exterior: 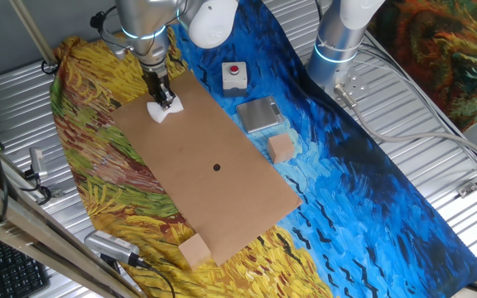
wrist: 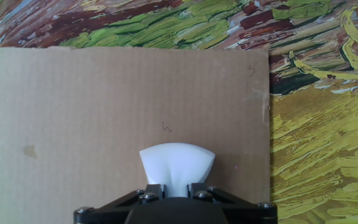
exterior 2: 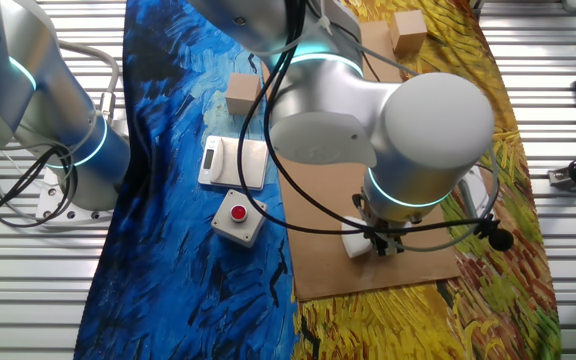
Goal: Clean the tabletop with a sponge
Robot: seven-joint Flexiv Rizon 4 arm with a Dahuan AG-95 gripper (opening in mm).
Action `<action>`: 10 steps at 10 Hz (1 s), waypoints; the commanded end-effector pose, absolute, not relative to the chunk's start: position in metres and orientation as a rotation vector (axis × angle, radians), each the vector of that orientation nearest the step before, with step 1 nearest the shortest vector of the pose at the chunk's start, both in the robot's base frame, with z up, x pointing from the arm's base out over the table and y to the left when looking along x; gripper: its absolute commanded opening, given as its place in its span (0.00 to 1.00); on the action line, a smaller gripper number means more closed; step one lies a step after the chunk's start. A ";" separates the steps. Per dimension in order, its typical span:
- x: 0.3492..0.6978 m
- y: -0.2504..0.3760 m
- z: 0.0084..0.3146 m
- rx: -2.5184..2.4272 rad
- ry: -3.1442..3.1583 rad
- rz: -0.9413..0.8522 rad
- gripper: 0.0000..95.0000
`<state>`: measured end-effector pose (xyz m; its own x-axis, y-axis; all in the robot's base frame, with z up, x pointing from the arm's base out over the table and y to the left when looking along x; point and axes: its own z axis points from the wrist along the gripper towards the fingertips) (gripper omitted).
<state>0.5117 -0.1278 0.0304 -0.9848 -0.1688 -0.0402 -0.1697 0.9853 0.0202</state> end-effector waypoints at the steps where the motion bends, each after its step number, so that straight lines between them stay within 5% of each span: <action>1: 0.511 -0.127 0.031 -0.258 3.093 0.034 0.00; 10: 0.513 -0.122 0.031 -0.223 3.097 0.013 0.00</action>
<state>0.5131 -0.1225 0.0307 -0.9892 -0.1415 -0.0387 -0.1417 0.9899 0.0014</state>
